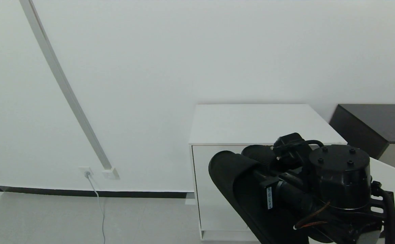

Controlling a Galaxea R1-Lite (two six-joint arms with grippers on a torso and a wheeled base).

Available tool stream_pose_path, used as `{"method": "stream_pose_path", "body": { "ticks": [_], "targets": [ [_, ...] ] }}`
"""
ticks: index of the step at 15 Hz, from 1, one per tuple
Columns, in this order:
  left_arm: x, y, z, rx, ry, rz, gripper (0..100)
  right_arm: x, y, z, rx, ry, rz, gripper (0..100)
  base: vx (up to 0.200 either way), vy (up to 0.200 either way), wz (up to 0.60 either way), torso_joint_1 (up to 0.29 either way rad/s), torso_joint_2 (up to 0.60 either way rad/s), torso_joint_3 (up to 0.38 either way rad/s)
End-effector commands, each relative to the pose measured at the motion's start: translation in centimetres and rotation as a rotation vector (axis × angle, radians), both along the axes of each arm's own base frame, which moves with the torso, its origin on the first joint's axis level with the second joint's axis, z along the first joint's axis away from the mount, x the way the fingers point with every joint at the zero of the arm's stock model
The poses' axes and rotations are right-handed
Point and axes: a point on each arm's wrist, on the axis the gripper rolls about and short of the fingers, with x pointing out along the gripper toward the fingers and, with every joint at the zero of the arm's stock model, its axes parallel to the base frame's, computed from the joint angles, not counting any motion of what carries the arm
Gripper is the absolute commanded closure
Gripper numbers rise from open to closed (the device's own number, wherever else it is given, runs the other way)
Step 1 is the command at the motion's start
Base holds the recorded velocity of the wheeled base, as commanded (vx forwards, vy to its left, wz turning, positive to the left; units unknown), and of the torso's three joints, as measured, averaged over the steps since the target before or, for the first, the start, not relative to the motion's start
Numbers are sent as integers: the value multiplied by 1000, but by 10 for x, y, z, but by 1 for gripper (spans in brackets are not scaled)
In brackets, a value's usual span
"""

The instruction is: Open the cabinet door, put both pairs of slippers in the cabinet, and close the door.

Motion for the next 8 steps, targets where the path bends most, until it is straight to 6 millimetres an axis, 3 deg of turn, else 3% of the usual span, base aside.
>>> {"method": "stream_pose_path", "body": {
  "ticks": [1,2,8],
  "targets": [
    [0,0,0,-1,1,0,100,0,1,-2,-6,4,2,100,0,0,0,0,0,0],
    [0,0,0,-1,1,0,100,0,1,-2,-4,4,1,100,0,0,0,0,0,0],
    [0,0,0,-1,1,0,100,-1,0,-3,-10,8,2,100,0,-200,0,2,3,3]
  ]
}}
